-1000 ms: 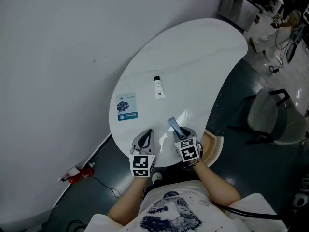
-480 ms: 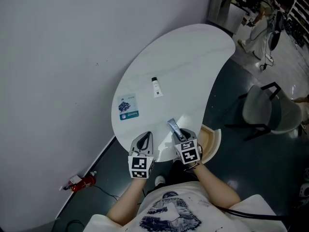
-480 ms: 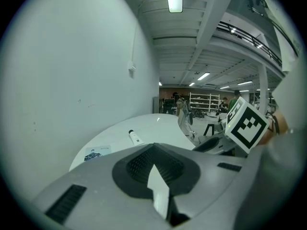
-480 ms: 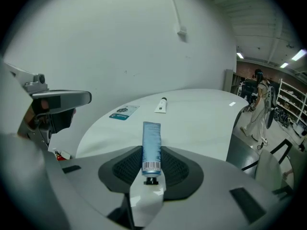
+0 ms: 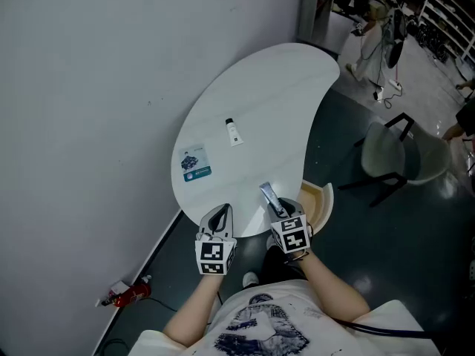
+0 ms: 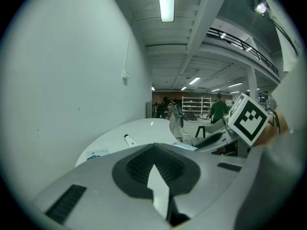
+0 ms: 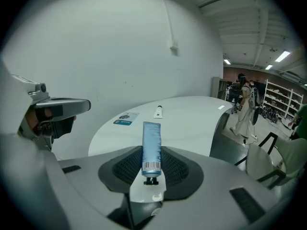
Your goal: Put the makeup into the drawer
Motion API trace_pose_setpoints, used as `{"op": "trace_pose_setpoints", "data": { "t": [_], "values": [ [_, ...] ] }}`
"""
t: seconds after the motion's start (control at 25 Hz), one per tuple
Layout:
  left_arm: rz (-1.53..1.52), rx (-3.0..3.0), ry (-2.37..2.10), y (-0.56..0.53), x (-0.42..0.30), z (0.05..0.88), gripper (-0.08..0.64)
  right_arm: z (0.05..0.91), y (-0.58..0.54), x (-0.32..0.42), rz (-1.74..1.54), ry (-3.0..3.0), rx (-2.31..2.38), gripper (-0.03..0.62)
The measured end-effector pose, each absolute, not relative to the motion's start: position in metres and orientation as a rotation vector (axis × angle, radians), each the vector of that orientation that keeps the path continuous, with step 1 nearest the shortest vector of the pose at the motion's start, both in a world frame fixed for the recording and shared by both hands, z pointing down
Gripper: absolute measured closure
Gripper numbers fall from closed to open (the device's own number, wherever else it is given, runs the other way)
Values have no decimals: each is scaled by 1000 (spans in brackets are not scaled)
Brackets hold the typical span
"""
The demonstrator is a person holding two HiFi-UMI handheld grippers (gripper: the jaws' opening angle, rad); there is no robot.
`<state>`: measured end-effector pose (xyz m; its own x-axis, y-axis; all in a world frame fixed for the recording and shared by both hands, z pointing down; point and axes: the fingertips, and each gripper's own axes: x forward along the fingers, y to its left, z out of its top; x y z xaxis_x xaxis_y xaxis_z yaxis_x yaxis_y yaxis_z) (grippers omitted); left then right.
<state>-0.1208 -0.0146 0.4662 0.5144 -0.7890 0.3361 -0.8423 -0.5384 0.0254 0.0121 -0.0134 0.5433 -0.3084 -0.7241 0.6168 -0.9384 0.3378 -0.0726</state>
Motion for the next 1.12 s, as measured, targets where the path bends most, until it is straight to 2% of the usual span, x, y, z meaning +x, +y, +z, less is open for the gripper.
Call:
{"op": "trace_pose_setpoints", "data": {
  "t": [0.6, 1.12],
  "values": [
    [412, 2744, -1184, 52, -91, 454, 525, 518, 75, 48, 597, -2022, 1714, 456],
    [448, 2789, -1032, 49, -32, 467, 525, 530, 89, 107, 653, -1923, 1811, 456]
  ]
}}
